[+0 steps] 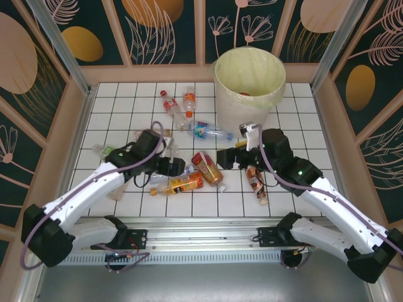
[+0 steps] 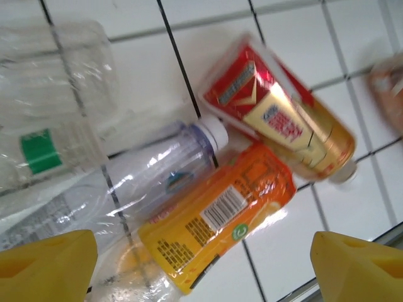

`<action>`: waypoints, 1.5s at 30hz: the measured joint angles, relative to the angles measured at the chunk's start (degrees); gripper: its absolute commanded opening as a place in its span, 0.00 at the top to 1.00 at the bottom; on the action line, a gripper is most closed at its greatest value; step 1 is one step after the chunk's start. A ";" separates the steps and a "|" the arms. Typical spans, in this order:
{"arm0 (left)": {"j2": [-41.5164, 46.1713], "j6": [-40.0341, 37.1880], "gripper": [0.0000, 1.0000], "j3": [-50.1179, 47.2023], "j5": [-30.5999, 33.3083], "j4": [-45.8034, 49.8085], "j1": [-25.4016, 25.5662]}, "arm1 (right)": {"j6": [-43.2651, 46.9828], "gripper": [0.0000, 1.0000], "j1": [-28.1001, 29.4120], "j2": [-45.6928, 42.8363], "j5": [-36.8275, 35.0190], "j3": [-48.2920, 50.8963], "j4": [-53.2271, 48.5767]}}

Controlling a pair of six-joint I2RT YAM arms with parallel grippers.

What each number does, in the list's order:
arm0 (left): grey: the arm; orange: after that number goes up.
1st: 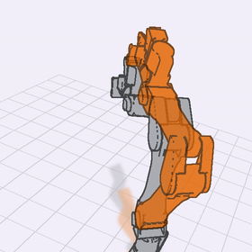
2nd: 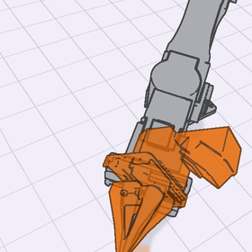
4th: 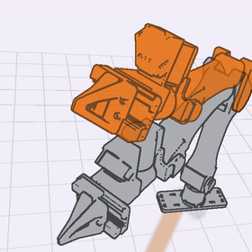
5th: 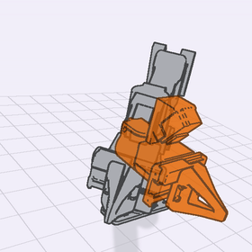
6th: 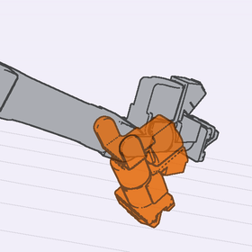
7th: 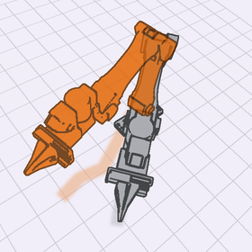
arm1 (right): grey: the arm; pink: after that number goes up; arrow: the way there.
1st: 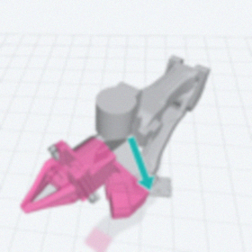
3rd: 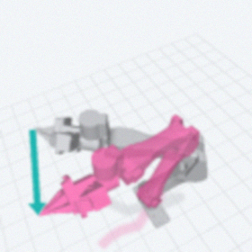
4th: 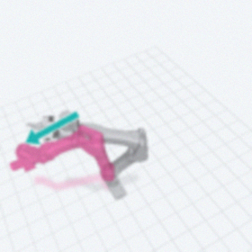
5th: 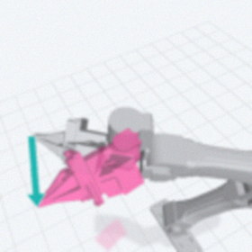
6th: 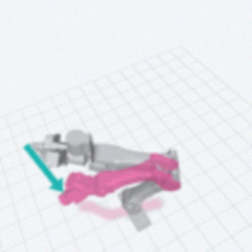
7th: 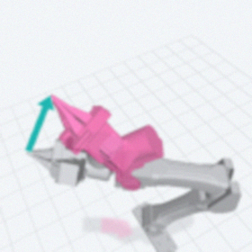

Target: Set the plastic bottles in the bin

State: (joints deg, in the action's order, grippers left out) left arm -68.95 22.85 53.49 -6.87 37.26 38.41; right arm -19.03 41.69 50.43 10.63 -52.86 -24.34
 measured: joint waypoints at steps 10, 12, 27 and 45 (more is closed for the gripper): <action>-14.75 -5.22 0.23 5.33 10.62 5.70 10.29 | -1.07 0.01 0.02 -3.58 -0.02 1.07 -0.02; -17.03 -5.77 0.26 5.77 12.35 6.32 11.10 | -1.07 0.01 0.04 -3.91 -0.07 1.18 -0.04; -22.97 -6.27 0.21 6.10 13.86 8.44 14.14 | -1.09 0.02 0.04 -4.68 -0.28 1.88 -0.42; -25.00 1.22 0.44 5.11 13.35 6.91 14.43 | -2.82 0.02 0.04 -6.05 -0.70 3.89 -0.66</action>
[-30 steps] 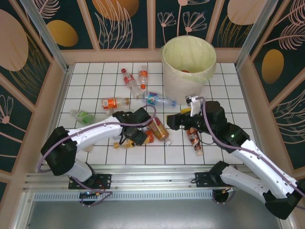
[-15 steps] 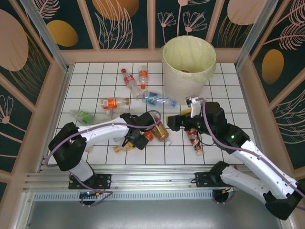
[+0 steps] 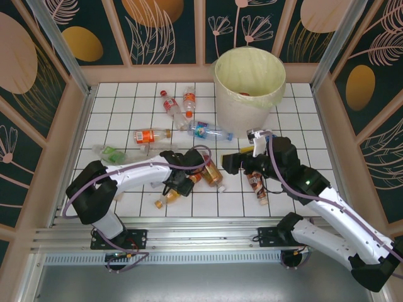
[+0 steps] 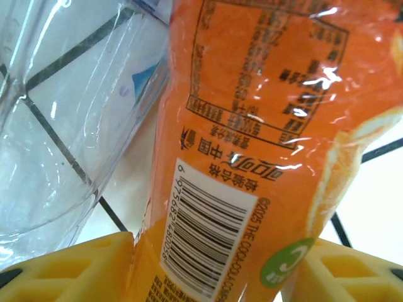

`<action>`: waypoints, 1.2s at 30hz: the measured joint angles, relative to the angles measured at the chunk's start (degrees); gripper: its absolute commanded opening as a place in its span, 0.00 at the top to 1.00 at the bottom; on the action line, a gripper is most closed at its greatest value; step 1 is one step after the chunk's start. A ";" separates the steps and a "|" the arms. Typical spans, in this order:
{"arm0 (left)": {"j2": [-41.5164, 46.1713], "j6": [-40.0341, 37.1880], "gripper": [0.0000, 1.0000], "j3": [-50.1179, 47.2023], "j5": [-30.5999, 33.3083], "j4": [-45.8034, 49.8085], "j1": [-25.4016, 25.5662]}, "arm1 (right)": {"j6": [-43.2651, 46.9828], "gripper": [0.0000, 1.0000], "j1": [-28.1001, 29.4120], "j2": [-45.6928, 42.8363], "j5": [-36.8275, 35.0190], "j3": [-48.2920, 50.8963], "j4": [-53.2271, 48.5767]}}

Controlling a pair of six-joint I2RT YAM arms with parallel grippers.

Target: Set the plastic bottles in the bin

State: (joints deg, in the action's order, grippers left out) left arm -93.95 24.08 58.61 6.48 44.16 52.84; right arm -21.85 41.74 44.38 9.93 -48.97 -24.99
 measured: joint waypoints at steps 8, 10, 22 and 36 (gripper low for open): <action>-2.29 4.31 0.23 2.47 -0.26 -2.40 0.00 | -0.24 0.02 0.00 -0.76 -0.46 0.20 -0.02; -2.32 4.96 0.17 2.49 -0.46 -2.58 0.00 | -0.44 0.02 0.00 -1.18 -0.70 0.50 -0.04; 5.92 6.69 0.06 -2.62 -1.53 -1.14 0.00 | -1.05 0.02 0.00 -1.86 -0.87 0.90 -0.07; 7.89 7.48 0.08 -8.55 -4.11 -2.14 0.00 | -1.49 0.02 0.00 -1.86 -0.87 1.14 -0.02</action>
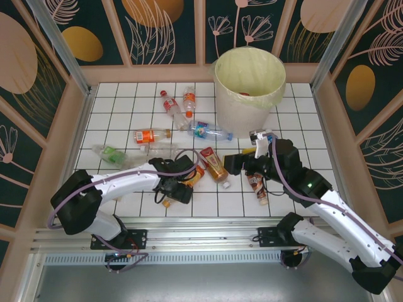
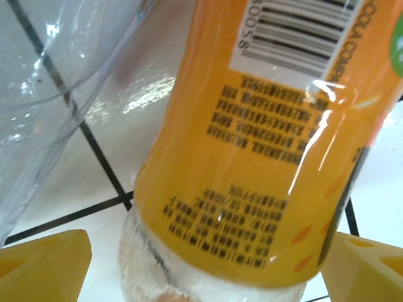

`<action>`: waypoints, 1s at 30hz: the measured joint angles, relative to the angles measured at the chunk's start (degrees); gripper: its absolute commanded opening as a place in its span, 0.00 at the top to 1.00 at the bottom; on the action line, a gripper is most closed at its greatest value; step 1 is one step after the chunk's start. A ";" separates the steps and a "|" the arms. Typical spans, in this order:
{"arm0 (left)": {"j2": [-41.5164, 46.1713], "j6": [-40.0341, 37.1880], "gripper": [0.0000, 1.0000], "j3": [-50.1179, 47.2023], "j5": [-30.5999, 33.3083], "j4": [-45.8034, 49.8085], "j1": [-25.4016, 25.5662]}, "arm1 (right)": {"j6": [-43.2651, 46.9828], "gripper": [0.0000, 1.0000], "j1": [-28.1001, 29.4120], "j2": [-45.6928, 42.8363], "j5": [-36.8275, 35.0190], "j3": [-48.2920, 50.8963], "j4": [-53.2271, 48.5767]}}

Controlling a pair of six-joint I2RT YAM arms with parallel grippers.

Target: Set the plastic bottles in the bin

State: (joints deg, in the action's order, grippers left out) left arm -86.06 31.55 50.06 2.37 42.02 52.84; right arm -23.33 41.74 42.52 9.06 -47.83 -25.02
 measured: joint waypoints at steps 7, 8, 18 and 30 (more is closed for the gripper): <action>-4.09 -0.42 0.10 0.13 0.20 -1.38 0.00 | 0.00 0.02 0.00 -0.17 -0.20 0.00 -0.04; -4.28 -0.42 0.11 0.13 0.26 -1.51 0.00 | 0.00 0.02 0.00 -0.17 -0.20 0.00 -0.04; -5.16 -1.09 0.29 0.13 -0.04 -3.28 0.00 | -0.02 0.03 0.00 -0.20 -0.52 0.00 -0.07; -4.17 -1.27 0.35 0.13 -0.42 -3.26 0.00 | -3.56 0.06 -0.02 0.28 -3.56 0.17 0.68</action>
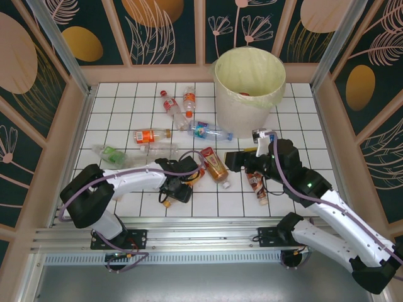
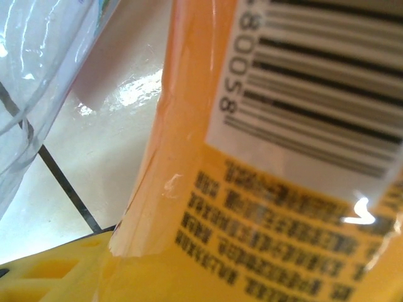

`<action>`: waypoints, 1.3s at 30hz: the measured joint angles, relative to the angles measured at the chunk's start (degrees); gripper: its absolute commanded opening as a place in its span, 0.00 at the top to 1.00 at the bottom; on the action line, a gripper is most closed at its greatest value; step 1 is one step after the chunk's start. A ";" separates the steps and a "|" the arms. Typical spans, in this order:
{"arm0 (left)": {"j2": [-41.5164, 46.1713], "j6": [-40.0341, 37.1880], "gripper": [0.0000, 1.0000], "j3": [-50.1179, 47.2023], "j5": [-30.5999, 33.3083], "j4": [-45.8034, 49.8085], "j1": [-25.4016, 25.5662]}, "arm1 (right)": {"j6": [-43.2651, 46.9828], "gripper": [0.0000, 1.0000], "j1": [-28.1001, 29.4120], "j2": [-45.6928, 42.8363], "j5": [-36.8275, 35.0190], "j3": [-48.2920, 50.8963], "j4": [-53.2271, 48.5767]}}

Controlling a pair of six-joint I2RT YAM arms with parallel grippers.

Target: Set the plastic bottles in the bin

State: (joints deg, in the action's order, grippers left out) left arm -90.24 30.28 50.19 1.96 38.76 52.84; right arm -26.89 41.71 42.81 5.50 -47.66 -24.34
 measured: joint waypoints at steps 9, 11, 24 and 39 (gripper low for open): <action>7.26 1.20 0.34 3.52 -3.63 -2.34 0.00 | -10.47 0.06 -0.39 1.46 -0.52 5.68 6.49; 8.90 2.38 0.34 4.15 -5.35 -4.55 0.00 | -12.79 0.04 -1.05 1.55 0.24 6.45 8.44; 13.33 9.88 0.34 5.53 -14.49 -19.71 0.00 | -16.98 0.02 -1.99 8.50 7.54 6.58 19.93; 13.49 11.80 0.34 5.20 -18.69 -23.37 -0.04 | -16.90 0.10 -1.97 14.80 9.22 6.34 25.99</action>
State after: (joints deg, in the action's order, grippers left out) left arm -76.75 42.09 55.40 -16.73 15.40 52.80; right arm -43.79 39.75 57.60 14.72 -41.32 1.65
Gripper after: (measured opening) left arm 0.663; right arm 0.916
